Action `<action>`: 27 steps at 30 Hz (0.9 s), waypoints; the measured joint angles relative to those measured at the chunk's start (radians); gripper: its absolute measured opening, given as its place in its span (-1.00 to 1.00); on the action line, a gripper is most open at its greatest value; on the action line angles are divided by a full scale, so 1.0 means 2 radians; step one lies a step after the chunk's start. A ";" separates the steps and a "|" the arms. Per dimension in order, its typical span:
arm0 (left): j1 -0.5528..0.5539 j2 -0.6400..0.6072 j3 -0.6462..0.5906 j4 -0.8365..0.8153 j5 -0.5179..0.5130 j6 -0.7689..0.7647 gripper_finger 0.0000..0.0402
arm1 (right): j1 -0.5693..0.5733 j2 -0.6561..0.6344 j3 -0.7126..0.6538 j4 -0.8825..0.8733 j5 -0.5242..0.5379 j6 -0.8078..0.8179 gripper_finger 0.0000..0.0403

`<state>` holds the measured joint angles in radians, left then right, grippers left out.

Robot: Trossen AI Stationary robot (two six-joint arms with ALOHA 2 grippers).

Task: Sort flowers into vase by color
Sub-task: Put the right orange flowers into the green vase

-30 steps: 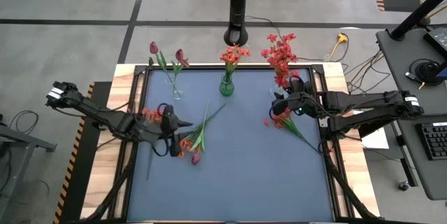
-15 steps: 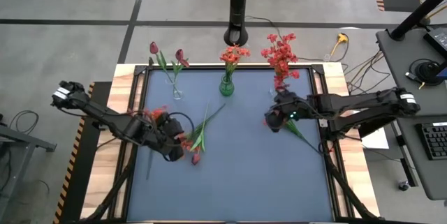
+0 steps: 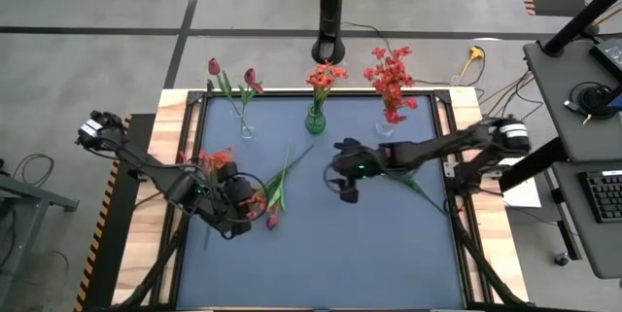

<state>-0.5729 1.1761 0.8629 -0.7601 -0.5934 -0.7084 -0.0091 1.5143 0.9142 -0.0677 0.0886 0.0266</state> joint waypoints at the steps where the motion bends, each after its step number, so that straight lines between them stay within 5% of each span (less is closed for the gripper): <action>1: -0.001 -0.002 -0.001 -0.002 -0.001 0.000 -0.39 | -0.002 0.019 0.016 0.000 0.000 -0.011 0.10; 16: -0.005 -0.008 -0.003 -0.021 -0.050 -0.002 -0.39 | -0.023 0.217 0.235 -0.039 0.003 -0.153 0.10; 27: -0.005 -0.021 -0.003 -0.037 -0.096 -0.004 -0.39 | -0.059 0.292 0.295 -0.076 -0.029 -0.157 0.10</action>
<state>-0.5819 1.1334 0.8570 -0.8345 -0.7852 -0.7158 -0.1281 2.0986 1.5042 -0.2200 0.0297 -0.2883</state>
